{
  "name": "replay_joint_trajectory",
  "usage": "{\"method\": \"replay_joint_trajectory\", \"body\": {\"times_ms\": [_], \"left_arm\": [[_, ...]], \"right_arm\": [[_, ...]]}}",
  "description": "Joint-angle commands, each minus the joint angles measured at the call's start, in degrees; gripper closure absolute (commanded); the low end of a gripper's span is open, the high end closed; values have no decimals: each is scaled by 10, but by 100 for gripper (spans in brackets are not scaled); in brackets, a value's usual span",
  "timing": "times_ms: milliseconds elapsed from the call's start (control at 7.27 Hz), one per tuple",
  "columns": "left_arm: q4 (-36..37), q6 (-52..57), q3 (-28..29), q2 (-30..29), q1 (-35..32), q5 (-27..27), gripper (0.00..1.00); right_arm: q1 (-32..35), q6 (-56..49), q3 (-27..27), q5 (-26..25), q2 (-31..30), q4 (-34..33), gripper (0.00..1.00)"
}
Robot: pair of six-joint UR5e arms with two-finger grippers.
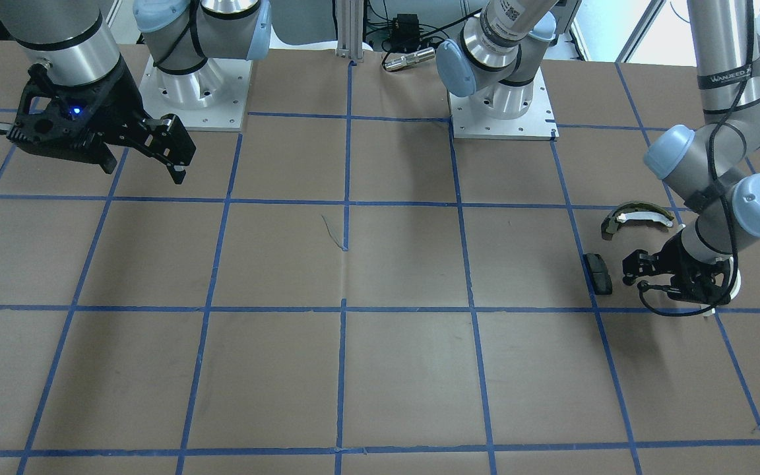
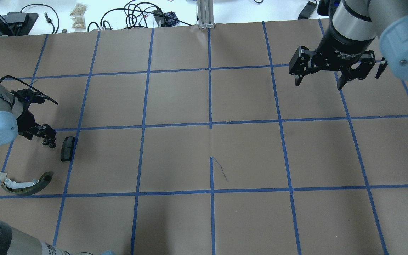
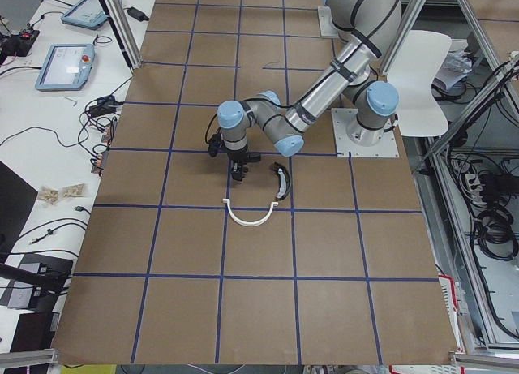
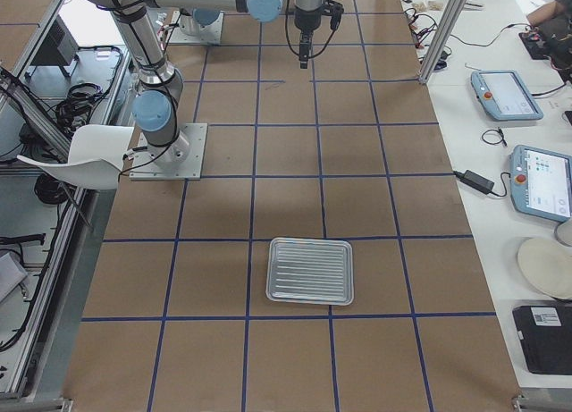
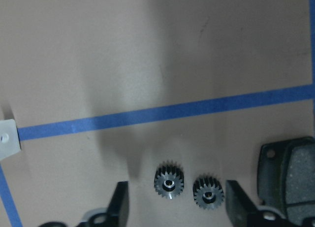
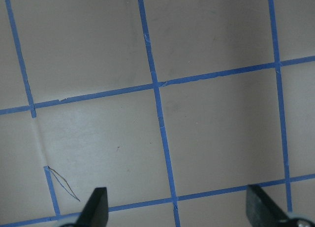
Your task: Place bearing gear from tray to pile
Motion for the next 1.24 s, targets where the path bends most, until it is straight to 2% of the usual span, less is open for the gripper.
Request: {"method": "replay_joint_trajectory", "body": {"times_ms": [0, 275, 413, 688, 963, 1101], "left_arm": [[-10, -2, 3, 23, -10, 9, 0], [-92, -38, 20, 67, -27, -20, 0], [-157, -94, 47, 88, -51, -26, 0], [-280, -257, 113, 137, -136, -27, 0], [-344, -384, 154, 169, -239, -37, 0], [-383, -429, 181, 183, -284, -60, 0]], "right_arm": [[1, 0, 7, -4, -5, -1, 0], [1, -2, 10, -6, 2, -2, 0], [1, 0, 9, 3, 1, 1, 0], [1, 0, 9, 4, 1, 0, 0], [1, 1, 6, -2, 1, -2, 0], [0, -1, 3, -8, -3, -1, 0]]}}
